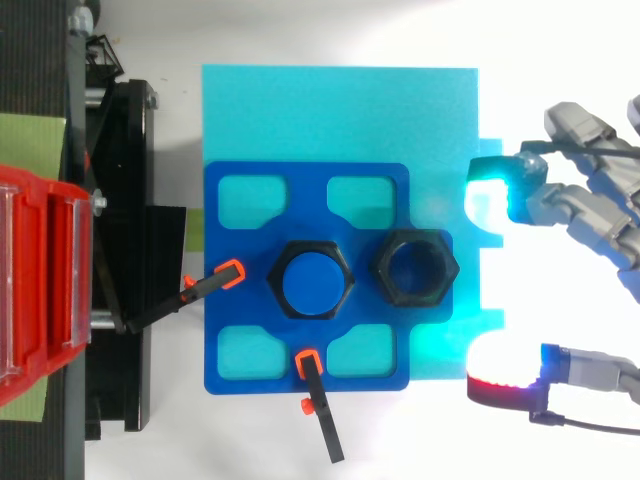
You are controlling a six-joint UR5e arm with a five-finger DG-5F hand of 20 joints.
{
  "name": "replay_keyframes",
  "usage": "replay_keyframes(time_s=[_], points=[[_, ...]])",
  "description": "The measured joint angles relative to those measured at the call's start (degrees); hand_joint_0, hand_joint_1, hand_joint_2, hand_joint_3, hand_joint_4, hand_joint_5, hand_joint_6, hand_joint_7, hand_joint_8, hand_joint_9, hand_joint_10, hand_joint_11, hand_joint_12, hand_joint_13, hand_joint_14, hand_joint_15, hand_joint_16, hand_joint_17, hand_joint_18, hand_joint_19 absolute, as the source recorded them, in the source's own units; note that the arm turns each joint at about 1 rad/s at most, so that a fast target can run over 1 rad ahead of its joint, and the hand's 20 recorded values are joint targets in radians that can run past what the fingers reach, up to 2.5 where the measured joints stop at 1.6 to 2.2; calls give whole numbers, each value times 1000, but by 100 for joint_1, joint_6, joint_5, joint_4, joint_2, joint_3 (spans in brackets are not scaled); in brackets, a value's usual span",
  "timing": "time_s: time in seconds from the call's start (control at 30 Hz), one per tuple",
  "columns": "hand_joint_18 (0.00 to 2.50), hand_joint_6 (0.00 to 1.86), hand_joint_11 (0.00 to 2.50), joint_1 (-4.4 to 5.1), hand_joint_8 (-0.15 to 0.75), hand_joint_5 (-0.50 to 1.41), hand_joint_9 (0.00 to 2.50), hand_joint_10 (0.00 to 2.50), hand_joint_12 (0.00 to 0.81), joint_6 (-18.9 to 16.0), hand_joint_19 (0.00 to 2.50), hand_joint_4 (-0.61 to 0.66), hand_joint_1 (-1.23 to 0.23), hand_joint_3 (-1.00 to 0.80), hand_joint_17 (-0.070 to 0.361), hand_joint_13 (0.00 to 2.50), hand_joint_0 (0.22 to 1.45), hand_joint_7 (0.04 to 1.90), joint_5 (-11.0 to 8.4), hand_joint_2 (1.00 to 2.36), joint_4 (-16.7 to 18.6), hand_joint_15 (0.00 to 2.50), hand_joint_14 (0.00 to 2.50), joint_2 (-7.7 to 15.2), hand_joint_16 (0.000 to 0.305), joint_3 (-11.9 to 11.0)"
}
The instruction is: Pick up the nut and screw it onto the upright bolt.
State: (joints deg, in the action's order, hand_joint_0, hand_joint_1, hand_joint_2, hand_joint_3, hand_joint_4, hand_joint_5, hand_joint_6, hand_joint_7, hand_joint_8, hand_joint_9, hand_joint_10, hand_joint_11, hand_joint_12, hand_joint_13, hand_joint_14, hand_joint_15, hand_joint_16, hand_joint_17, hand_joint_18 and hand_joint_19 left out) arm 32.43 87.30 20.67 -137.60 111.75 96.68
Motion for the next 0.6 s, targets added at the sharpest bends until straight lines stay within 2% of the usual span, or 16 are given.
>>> replay_keyframes(time_s=[0.13,0.33,0.6], points=[[176,502,0,-2,246,-257,299,0,342,16,0,177,-568,-500,98,410,382,807,-20,1000,20,0,0,2,44,0],[170,502,0,-57,240,-250,310,0,333,11,0,180,-533,-500,94,412,402,809,-2,1000,108,0,0,4,42,1],[185,502,0,-129,242,-246,333,0,330,-62,0,180,-516,-500,93,422,410,814,36,1000,-16,0,0,5,41,2]])
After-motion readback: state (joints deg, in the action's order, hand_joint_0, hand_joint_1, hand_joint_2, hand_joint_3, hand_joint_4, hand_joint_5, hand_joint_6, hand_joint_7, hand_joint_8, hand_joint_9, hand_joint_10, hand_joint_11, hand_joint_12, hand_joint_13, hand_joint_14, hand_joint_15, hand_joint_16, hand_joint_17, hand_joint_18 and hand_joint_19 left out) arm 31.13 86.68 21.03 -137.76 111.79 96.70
